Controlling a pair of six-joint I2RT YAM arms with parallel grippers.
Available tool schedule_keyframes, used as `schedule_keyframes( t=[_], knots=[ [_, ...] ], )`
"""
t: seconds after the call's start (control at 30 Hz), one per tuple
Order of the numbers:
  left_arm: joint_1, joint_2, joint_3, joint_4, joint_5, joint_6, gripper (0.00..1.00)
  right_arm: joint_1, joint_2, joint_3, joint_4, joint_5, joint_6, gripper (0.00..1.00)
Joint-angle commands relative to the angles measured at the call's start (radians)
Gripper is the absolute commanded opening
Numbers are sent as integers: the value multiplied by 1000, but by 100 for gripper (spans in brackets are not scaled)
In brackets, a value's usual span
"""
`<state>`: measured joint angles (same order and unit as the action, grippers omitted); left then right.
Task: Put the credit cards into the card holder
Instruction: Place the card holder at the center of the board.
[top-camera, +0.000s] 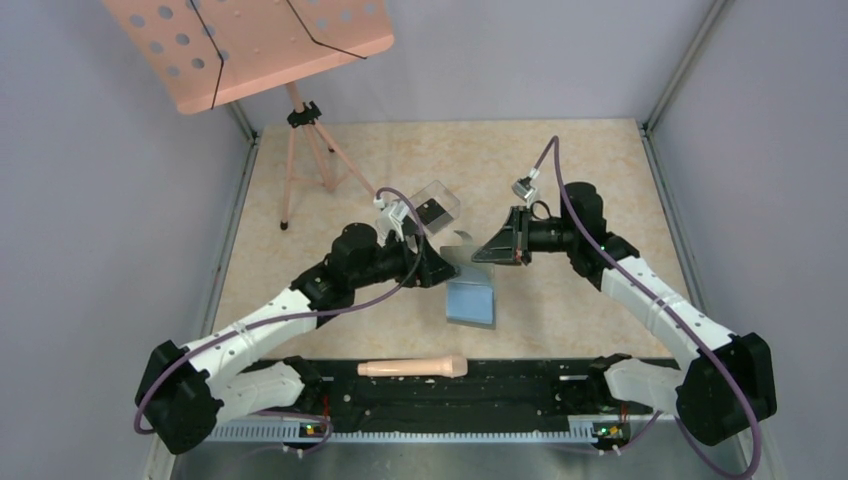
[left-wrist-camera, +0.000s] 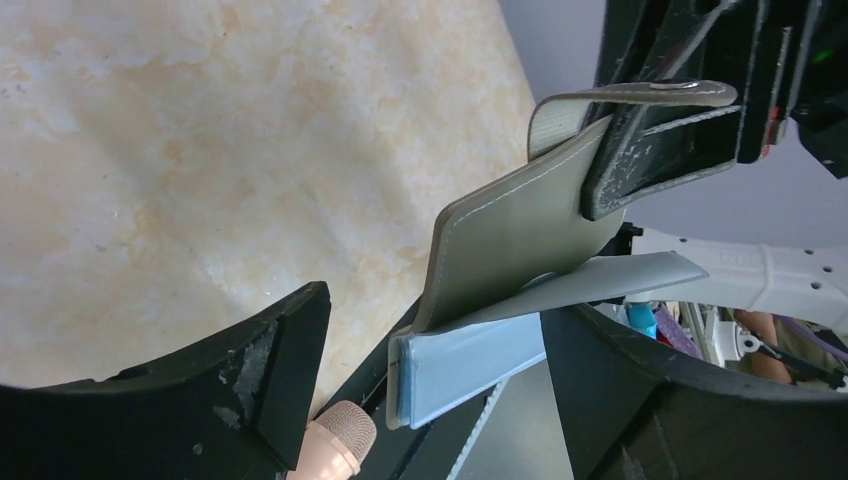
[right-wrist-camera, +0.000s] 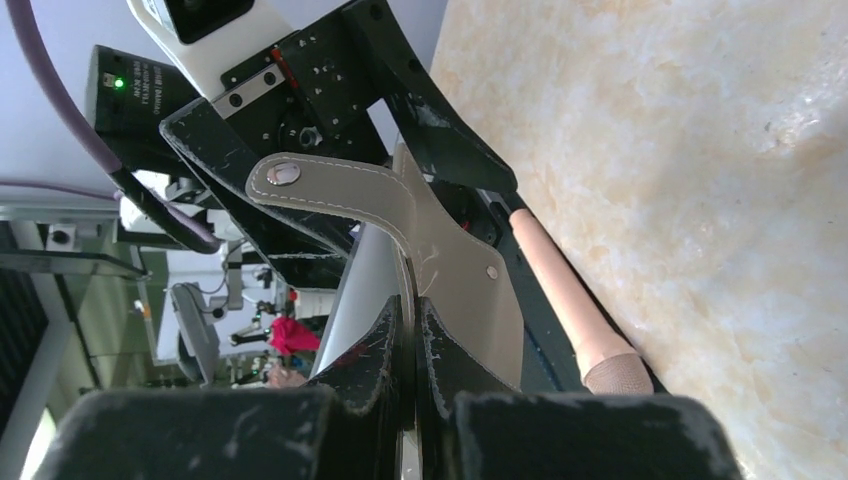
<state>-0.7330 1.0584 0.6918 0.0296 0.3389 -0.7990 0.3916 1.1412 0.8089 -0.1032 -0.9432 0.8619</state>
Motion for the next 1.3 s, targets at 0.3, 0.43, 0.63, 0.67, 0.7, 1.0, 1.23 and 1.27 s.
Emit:
schedule_keyframes(
  t=[0.3, 0.43, 0.63, 0.67, 0.7, 1.0, 1.23, 1.27],
  knots=[
    [72, -5, -81, 375, 247, -100, 79, -8, -58, -6, 229, -81, 207, 0],
    [79, -4, -59, 386, 290, -105, 76, -8, -56, -9, 259, -87, 238, 0],
    [81, 17, -45, 432, 330, -151, 67, -8, -57, -15, 280, -88, 252, 0],
    [81, 25, -45, 442, 341, -161, 64, -8, -56, -21, 283, -87, 251, 0],
    [80, 33, -44, 450, 356, -170, 62, -8, -55, -29, 289, -86, 251, 0],
    [81, 36, -49, 463, 370, -187, 18, -8, -70, -79, 291, -68, 227, 6],
    [81, -28, -61, 299, 295, -134, 0, -9, -67, -20, 74, -35, 36, 41],
    [80, -38, -61, 264, 287, -118, 0, -10, -65, -2, 17, -23, -6, 49]
  ],
)
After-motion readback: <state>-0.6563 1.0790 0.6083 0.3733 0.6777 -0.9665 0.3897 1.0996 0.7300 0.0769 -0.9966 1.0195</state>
